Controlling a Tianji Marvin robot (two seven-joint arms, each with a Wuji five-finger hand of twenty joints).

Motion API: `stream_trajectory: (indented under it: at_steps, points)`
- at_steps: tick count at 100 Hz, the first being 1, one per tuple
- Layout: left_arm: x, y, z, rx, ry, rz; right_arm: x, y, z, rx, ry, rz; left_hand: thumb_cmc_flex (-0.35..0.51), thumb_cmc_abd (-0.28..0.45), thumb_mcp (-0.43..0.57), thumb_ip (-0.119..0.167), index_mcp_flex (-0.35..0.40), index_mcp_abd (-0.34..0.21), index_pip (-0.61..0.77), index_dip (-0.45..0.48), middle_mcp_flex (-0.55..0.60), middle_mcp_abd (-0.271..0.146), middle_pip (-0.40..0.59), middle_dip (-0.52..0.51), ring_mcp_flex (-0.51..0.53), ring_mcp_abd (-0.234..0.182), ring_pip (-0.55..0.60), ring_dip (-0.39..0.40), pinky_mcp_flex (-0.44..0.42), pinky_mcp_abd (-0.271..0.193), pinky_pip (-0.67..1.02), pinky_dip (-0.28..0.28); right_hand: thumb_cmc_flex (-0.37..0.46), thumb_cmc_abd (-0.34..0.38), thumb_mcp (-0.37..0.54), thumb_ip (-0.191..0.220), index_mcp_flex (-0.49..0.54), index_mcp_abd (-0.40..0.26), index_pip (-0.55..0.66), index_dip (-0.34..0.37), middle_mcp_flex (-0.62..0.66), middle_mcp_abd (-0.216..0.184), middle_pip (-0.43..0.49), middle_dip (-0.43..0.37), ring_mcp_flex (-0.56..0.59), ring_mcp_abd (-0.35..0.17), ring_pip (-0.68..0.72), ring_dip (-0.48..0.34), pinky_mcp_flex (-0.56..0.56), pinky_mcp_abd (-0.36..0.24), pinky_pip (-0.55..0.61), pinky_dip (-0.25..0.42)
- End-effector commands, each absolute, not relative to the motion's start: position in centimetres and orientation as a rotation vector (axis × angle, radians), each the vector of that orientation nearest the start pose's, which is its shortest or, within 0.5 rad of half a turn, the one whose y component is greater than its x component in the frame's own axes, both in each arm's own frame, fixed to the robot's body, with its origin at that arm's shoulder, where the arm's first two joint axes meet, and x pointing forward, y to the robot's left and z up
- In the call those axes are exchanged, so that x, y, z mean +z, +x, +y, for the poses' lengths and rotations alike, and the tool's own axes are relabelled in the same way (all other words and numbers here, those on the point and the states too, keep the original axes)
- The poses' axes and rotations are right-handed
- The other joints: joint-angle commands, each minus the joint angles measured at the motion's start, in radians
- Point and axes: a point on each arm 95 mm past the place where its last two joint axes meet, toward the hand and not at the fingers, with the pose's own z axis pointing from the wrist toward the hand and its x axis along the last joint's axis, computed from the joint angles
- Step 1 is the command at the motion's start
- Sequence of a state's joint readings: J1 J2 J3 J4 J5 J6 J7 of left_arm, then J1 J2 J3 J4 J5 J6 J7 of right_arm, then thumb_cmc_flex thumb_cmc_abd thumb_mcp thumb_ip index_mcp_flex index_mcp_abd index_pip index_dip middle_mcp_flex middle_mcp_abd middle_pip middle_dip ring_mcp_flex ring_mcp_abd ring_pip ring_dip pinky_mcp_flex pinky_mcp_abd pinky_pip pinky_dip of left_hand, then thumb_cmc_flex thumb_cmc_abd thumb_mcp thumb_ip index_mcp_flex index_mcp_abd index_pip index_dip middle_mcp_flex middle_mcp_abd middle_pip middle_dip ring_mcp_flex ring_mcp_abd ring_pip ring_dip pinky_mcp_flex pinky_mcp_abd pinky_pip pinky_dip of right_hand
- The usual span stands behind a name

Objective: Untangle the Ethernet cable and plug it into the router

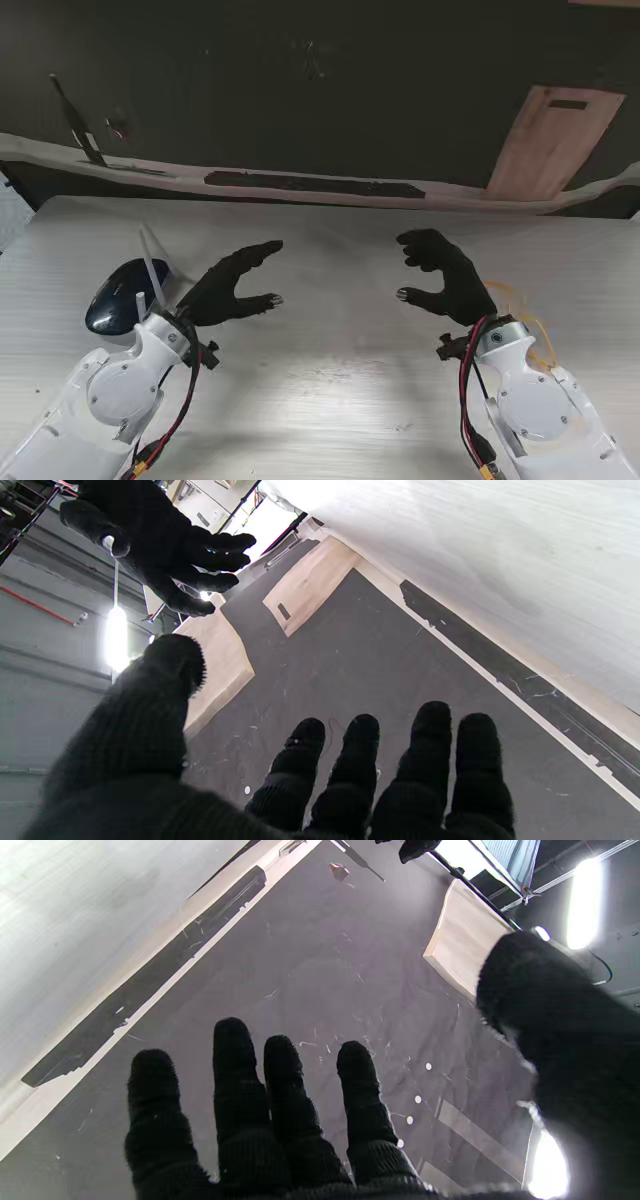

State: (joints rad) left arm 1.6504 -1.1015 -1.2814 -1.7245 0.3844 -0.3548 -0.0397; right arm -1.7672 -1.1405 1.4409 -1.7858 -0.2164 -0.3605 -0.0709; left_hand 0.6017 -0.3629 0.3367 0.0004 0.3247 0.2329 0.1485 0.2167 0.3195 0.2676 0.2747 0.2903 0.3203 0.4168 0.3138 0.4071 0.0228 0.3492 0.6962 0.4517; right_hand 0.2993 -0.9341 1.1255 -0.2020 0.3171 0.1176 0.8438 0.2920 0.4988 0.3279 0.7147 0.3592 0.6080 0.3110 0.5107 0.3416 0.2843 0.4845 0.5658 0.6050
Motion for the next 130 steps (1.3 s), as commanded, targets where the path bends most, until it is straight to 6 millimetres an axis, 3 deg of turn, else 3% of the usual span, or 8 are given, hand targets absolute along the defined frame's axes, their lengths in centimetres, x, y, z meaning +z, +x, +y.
stream_trajectory:
  at_steps: [1,44,76,95,108,119,130]
  points:
    - [-28.1,37.0,-2.5,-2.247,-1.471,1.306,-26.8,35.6,-2.4,-2.649,-1.773,-0.949,-0.020,0.013,-0.027,-0.007,-0.028,-0.026,-0.021,-0.012,-0.007,0.000,-0.020,-0.016,-0.011,-0.064,-0.008,-0.004,-0.011,-0.028,-0.027,-0.020,-0.022,0.005,-0.010,-0.001,-0.007,-0.022,-0.015,-0.005,0.015,0.009,-0.016,-0.007,0.002,0.011,-0.004,-0.006,0.005,0.010,-0.024,0.017]
    - [-28.9,36.7,-2.3,-2.223,-1.500,1.306,-26.6,35.9,-4.2,-2.716,-1.800,-0.993,-0.019,0.018,-0.031,-0.006,-0.025,-0.025,-0.019,-0.012,-0.004,0.000,-0.019,-0.016,-0.009,-0.061,-0.008,-0.004,-0.012,-0.027,-0.027,-0.019,-0.011,0.012,-0.022,0.002,0.007,-0.021,-0.022,-0.007,0.024,0.017,-0.025,-0.010,0.008,0.018,-0.009,-0.007,0.006,0.019,-0.034,0.030]
    - [-29.2,36.9,-2.4,-2.220,-1.526,1.295,-24.6,39.0,-10.0,-2.706,-1.947,-1.484,-0.016,0.022,-0.034,-0.004,-0.019,-0.030,-0.017,-0.012,0.004,0.002,-0.017,-0.015,-0.004,-0.062,-0.004,-0.002,-0.010,-0.027,-0.026,-0.019,0.020,0.025,-0.053,0.008,0.031,-0.023,-0.038,-0.013,0.029,0.016,-0.047,-0.018,0.011,0.018,-0.031,-0.009,-0.006,0.003,-0.047,0.036]
    - [-29.3,36.8,-2.3,-2.202,-1.537,1.302,-24.4,40.4,-12.7,-2.523,-2.110,-1.825,-0.016,0.026,-0.038,-0.003,-0.018,-0.026,-0.016,-0.012,0.008,0.002,-0.016,-0.015,-0.001,-0.058,-0.002,-0.001,-0.010,-0.026,-0.026,-0.019,0.055,0.048,-0.076,0.016,0.017,-0.025,-0.068,-0.024,-0.003,0.006,-0.063,-0.018,-0.017,0.004,-0.058,-0.012,-0.027,-0.036,-0.067,0.032]
    - [-29.3,36.7,-2.1,-2.207,-1.529,1.290,-25.0,40.3,-14.0,-2.334,-2.317,-2.044,-0.014,0.028,-0.038,-0.002,-0.013,-0.027,-0.014,-0.012,0.014,0.002,-0.015,-0.014,0.002,-0.056,0.000,0.000,-0.008,-0.025,-0.025,-0.018,0.103,0.088,-0.124,0.033,-0.011,-0.015,-0.069,-0.025,-0.023,0.008,-0.057,-0.013,-0.021,0.008,-0.064,-0.008,-0.012,-0.040,-0.066,0.034]
    - [-29.3,36.7,-2.0,-2.208,-1.532,1.279,-25.9,39.7,-14.8,-2.164,-2.530,-2.149,-0.016,0.037,-0.038,-0.001,-0.010,-0.026,-0.013,-0.012,0.020,0.005,-0.013,-0.014,0.008,-0.056,0.003,0.001,-0.007,-0.024,-0.023,-0.018,0.142,0.101,-0.144,0.044,-0.019,0.005,-0.070,-0.025,-0.031,0.016,-0.046,-0.009,-0.010,0.020,-0.048,-0.003,0.021,-0.019,-0.054,0.037]
    - [-29.2,36.6,-2.1,-2.207,-1.543,1.278,-27.0,39.2,-15.5,-2.039,-2.680,-2.146,-0.016,0.043,-0.040,0.000,-0.007,-0.026,-0.012,-0.012,0.026,0.006,-0.013,-0.013,0.011,-0.052,0.005,0.002,-0.006,-0.023,-0.022,-0.018,0.178,0.093,-0.141,0.050,-0.011,0.031,-0.067,-0.023,-0.031,0.021,-0.030,-0.004,0.005,0.022,-0.025,0.002,0.043,-0.012,-0.042,0.039]
